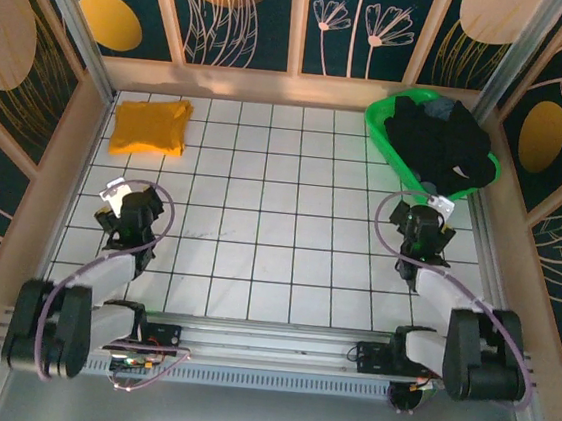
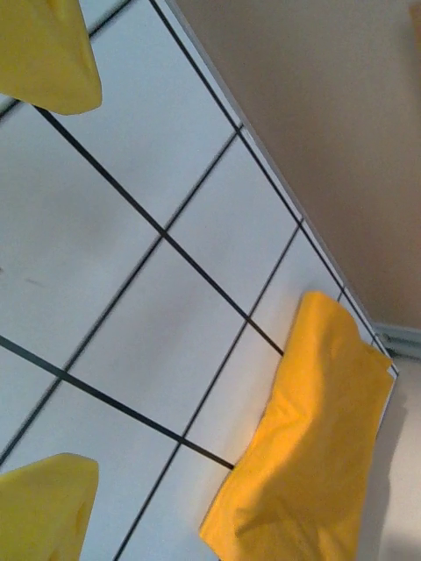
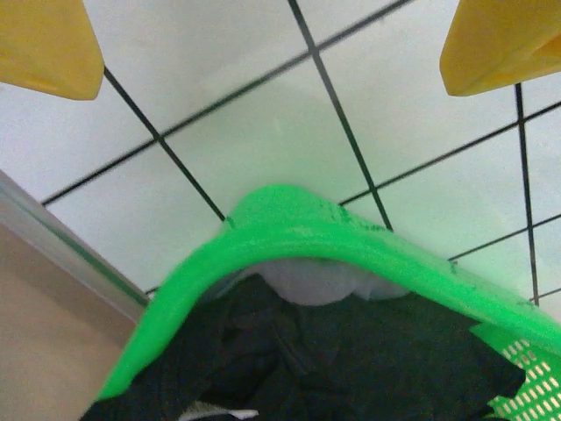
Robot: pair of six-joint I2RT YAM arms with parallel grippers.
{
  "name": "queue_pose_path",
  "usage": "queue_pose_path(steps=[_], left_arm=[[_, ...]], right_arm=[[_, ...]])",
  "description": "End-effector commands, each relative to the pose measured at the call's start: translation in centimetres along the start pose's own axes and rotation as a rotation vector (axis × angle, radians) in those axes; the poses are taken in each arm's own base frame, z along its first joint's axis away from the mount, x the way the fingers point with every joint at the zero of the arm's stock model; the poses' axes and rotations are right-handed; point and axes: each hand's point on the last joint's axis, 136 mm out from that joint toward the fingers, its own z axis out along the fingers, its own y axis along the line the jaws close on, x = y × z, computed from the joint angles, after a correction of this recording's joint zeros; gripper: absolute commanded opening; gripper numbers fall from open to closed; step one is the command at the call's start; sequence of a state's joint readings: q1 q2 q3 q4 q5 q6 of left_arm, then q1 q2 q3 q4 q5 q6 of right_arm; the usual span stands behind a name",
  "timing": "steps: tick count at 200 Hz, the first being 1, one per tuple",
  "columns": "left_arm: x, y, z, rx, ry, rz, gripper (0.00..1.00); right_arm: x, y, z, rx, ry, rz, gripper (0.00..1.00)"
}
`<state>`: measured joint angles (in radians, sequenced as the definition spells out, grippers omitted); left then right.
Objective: Fold and stack the t-shirts
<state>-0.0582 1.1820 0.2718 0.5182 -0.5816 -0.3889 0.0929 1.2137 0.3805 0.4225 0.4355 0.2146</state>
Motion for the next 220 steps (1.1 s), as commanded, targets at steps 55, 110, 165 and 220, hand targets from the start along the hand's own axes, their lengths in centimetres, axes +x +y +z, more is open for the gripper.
queue_pose_path(steps=[55,110,165,220], left_arm=[[-4.0,-7.4,5.3,0.17,-0.111,0.146,0.99],[-4.3,-5.4,-0.5,0.318,-0.365,0.057,0.99],[-3.8,-5.8,0.8,0.309,-0.289,0.075,0.99],[-3.8,-5.8,0.7,0.312,-0.291,0.077,0.99]], right_arm=[[-2.4,3.7,4.6,-0.129,-0.171,-0.105,0.99],[-2.2,2.6,-0.2,-0.283,-0.368,-0.049,0.99],[-1.8,2.5,1.3,-0.281,-0.288,-0.035,0.99],[-1.6,3.6,1.3,-0.333,-0.272,-0.068,0.99]])
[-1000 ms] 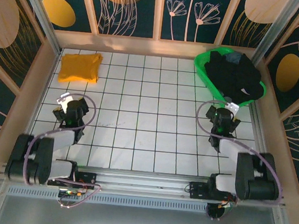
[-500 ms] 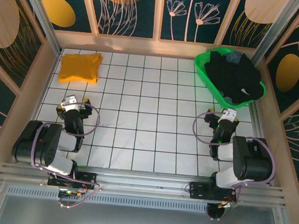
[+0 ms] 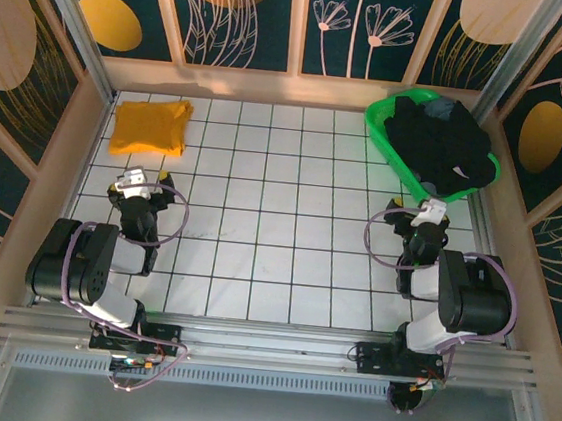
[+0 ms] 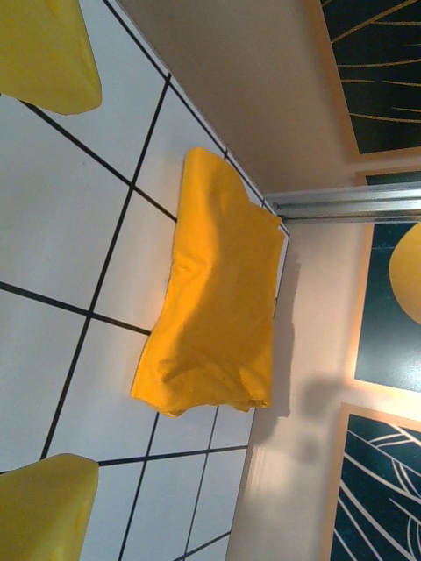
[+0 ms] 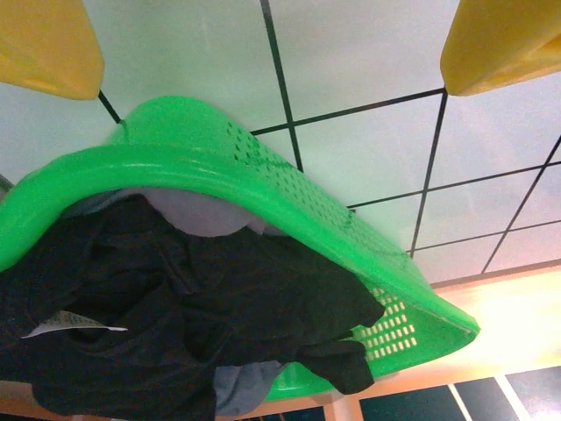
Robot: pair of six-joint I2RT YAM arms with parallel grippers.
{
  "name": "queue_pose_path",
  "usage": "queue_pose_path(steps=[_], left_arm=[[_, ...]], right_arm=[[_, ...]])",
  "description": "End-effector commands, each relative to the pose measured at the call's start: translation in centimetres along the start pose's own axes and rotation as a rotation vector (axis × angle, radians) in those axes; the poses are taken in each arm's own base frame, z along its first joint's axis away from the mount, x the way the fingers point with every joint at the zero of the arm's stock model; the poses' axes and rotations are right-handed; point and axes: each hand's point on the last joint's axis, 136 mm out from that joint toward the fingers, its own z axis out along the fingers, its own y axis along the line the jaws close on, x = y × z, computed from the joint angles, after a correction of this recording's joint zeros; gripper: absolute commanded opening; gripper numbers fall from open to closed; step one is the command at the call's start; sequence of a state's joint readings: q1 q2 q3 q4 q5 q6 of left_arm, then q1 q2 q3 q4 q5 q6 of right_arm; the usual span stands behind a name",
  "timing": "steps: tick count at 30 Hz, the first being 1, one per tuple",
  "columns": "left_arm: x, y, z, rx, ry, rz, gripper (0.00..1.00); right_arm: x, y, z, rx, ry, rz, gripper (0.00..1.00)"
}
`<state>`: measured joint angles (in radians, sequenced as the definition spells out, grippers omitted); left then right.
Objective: Fold and stack the t-shirts
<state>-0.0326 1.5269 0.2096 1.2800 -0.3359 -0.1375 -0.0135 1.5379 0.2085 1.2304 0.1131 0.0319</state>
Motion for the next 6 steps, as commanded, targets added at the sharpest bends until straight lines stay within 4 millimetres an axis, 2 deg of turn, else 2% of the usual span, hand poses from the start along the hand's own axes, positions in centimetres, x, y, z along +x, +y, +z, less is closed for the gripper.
queue_pose_path(steps=[1,6], left_arm=[[-1.24,-0.2,-0.07,0.017,-0.044,-0.003,0.99],[-1.24,-0.19,-0.06,0.016,-0.044,-0.002,0.99]], right_arm=[[-1.31,1.08,0.42,-0.059,-0.037,-0.005,0.99],[-1.32,1.14,0.41,-0.065,-0.037,-0.006,0.99]])
